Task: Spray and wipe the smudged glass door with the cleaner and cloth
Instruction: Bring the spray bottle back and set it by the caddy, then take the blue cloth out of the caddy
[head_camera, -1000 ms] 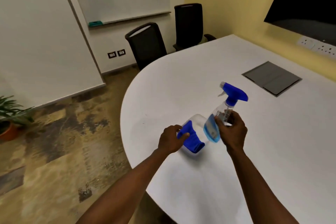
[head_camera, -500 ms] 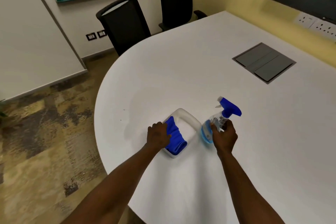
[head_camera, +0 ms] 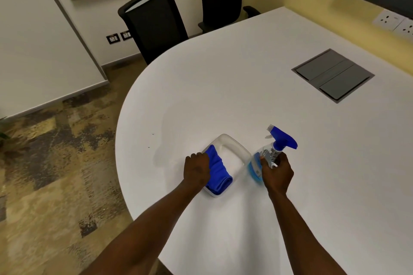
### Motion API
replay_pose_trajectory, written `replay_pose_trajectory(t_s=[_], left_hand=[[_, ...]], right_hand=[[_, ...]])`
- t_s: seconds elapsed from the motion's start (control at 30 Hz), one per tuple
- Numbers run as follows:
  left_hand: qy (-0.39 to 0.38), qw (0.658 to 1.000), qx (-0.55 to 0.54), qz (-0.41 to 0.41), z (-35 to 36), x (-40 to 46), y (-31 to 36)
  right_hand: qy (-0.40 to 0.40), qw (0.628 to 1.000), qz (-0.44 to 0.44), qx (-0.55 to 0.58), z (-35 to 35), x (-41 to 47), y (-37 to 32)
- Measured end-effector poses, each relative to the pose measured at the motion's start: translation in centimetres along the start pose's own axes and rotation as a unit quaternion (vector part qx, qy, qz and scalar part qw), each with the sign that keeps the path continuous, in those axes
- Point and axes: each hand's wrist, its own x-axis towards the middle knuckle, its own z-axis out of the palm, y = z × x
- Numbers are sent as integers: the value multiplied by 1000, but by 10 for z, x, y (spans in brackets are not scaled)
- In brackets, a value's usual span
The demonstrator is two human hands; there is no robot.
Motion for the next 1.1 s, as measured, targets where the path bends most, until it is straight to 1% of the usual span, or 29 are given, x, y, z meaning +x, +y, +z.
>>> replay_pose_trajectory(t_s=[0.13,0.23,0.33,0.43,0.47,0.53,0.57,0.6,0.67,0.73,0.8,0.87,0.93,0.97,1.03,1.1], left_hand=[[-3,999,36,4,1,3,4],[-2,1000,29,4,1,4,6],[32,998,-57,-17,-2,1,5],[65,980,-183,-51,-11,-1,6],[71,968,-232,-60,-13,-2,7],[71,940,-327,-71,-19,-5,7],[67,924,-368,-77,-23,-8,7],[61,907,-409,-83,-27,-10,6],[42,865,-489,-106,-35,-17,4],[25,828,-546,-124,-41,-23,0],[14,787,-604,-128,-47,-31,-5],[-1,748,-654,-117,-55,-39,-9],[-11,726,-682,-94,-67,-53,-10],[-13,718,-691,-83,-73,-60,-10],[-6,707,-704,-66,-85,-74,-11],[9,709,-703,-51,-96,-91,-18]], right_hand=[[-11,1000,0,2,2,1,12],[-21,1000,-3,-15,0,3,17],[-37,995,24,-85,-5,1,27],[-31,985,86,-147,-11,-12,36],[-13,984,102,-149,-13,-21,35],[27,985,124,-117,-15,-44,32],[35,987,125,-95,-14,-58,29],[26,990,117,-76,-12,-70,25],[-44,995,79,-49,-6,-91,15],[-131,990,7,-44,4,-100,4],[-204,973,-86,-68,17,-101,-5],[-267,949,-138,-98,32,-97,-15],[-308,932,-158,-105,43,-98,-28],[-311,931,-166,-91,47,-100,-33],[-295,939,-173,-47,51,-103,-39],[-281,943,-180,-11,50,-109,-47]])
